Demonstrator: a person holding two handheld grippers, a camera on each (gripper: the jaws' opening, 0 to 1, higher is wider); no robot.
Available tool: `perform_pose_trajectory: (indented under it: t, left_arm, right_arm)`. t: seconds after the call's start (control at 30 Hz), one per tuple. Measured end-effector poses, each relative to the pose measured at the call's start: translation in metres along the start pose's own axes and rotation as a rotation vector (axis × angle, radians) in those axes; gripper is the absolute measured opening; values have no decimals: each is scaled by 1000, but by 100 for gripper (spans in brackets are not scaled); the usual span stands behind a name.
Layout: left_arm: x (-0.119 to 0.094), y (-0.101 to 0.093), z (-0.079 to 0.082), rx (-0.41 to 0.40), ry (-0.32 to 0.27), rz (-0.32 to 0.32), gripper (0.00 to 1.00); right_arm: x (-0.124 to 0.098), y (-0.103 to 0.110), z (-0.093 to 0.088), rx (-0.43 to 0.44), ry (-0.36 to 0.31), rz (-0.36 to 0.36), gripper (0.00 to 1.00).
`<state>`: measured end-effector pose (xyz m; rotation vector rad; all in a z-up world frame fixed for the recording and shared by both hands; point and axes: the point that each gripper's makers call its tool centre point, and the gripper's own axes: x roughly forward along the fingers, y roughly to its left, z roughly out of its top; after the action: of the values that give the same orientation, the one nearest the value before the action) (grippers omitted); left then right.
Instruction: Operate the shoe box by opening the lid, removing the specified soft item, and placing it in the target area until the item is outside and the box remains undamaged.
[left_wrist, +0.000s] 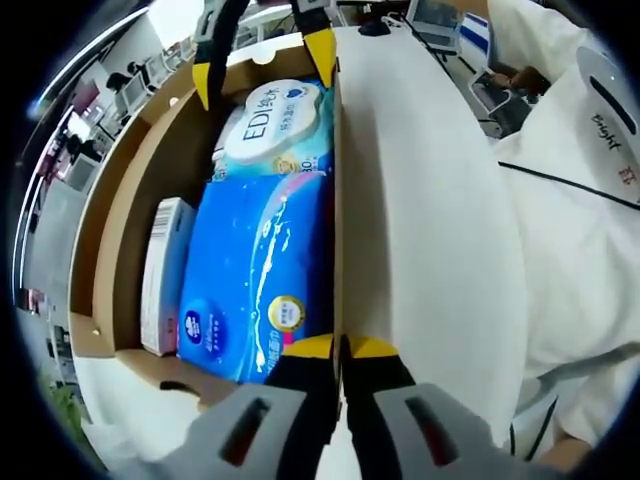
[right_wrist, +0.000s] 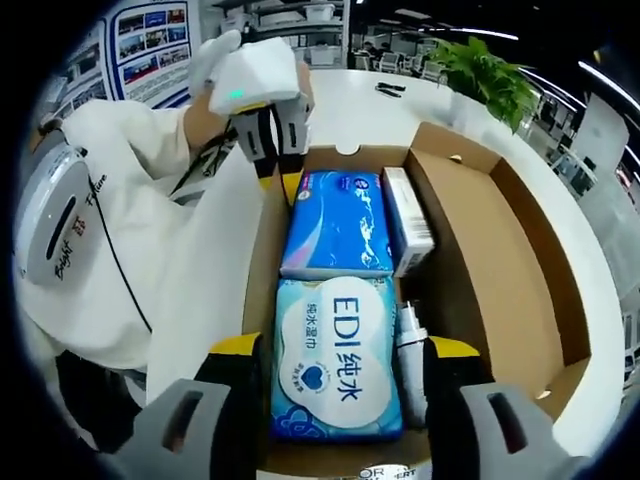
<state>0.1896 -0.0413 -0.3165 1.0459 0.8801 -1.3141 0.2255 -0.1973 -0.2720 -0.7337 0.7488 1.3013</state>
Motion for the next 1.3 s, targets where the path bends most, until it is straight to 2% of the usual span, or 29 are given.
perform_pose_trajectory:
  t: [0.2, 0.3, 0.4, 0.47, 0.5, 0.53, 0.63, 0.67, 0.8, 0.87, 0.93, 1.07, 1.17, 1.3]
  left_arm:
    - [0, 0, 0, 0, -1, -1, 1]
    - [0, 0, 0, 0, 0, -4, 1]
    - [0, 0, 0, 3, -1, -2, 1]
    - [0, 0, 0, 4, -1, -1, 1]
    - [0, 0, 0, 5, -2, -1, 1]
    - [0, 0, 0, 3, -2, -1, 1]
    - [0, 0, 1, 5, 1, 1, 1]
    - [0, 0, 1, 4, 1, 0, 1]
    - [0, -1, 1, 5, 6, 0, 1]
    - [0, -1, 1, 6, 6, 1, 1]
    - [0, 0, 0, 4, 7, 0, 1]
    - [0, 0, 0, 5, 7, 2, 1]
    - [0, 0, 0, 5, 8, 4, 1]
    - [0, 0, 0, -1, 10, -5, 1]
  right_arm:
    - [6, -1, -4, 11, 24, 12, 64]
    - [8, 2, -5, 16, 41, 32, 60]
    - [10, -1, -8, 26, 76, 33, 63]
    - [12, -2, -12, 46, 123, 40, 66]
    - [15, -5, -17, 41, 184, 24, 68]
    - [17, -5, -18, 25, 215, 24, 68]
    - [25, 0, -8, 12, 198, 38, 66]
    - [28, -1, -11, -2, 241, 27, 66]
    - [35, 7, -19, 14, 304, 49, 62]
    - [36, 8, -18, -14, 317, 36, 60]
    - [37, 7, -18, -6, 325, 29, 60]
    - [41, 6, -28, 94, 356, 60, 60]
    - [43, 7, -28, 83, 342, 72, 60]
    - [45, 9, -29, 74, 349, 53, 61]
